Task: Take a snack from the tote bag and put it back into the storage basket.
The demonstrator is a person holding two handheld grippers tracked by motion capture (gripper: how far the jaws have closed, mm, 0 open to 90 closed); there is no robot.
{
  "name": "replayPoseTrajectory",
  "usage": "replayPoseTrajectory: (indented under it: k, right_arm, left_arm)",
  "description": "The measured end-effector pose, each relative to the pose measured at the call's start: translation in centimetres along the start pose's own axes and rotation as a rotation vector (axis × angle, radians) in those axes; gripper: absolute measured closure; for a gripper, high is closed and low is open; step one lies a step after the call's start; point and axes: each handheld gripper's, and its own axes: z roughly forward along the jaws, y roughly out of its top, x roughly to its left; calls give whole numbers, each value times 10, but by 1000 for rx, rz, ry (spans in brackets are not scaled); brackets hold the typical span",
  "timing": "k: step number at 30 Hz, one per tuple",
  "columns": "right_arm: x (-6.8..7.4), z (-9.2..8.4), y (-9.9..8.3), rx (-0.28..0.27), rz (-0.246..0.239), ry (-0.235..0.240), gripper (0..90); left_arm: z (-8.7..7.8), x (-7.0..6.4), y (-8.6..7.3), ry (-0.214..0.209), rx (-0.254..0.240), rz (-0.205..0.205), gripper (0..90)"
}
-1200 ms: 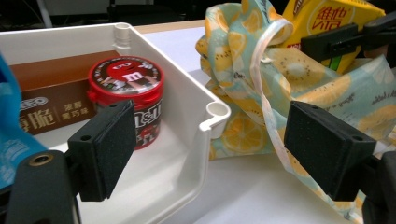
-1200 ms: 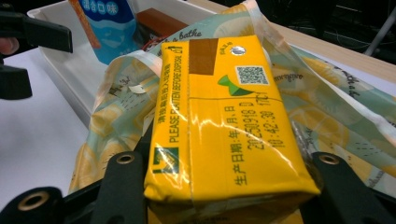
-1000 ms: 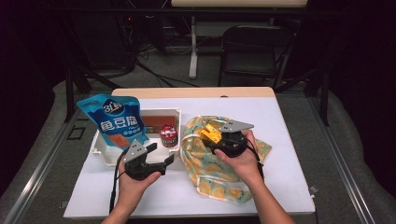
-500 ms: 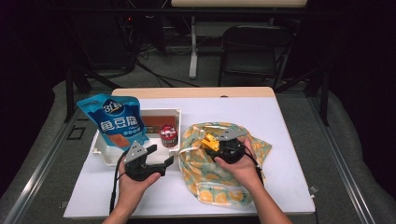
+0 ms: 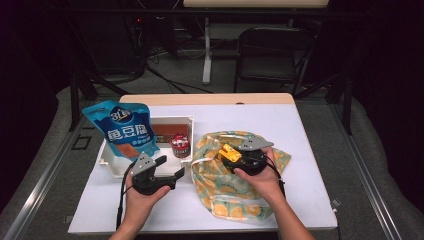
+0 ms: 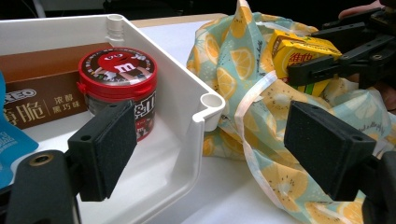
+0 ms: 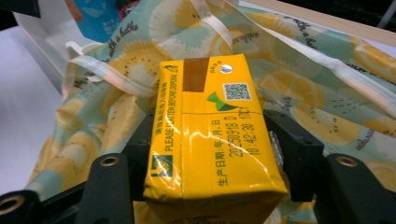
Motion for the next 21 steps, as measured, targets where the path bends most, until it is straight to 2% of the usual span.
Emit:
replayPoseTrajectory:
  k: [3, 5, 9, 12, 14, 17, 21]
  right_arm:
    - [1, -2, 1, -15, -2, -4, 479]
    - [1, -1, 1, -9, -10, -1, 482]
    - [-2, 1, 1, 3, 11, 18, 473]
    - [-1, 7, -2, 49, -3, 9, 489]
    - [2, 7, -2, 48, -22, -15, 503]
    - [5, 7, -1, 54, -32, -26, 510]
    - [2, 3, 3, 33, 2, -25, 511]
  left_arm:
    - [0, 1, 0, 2, 2, 1, 175]
    - [1, 0, -1, 1, 2, 0, 175]
    - [2, -1, -2, -1, 8, 5, 176]
    - [3, -2, -3, -4, 14, 8, 176]
    - [3, -3, -2, -5, 11, 9, 176]
    - [3, -3, -2, -7, 6, 5, 176]
    - [5, -3, -2, -8, 8, 3, 176]
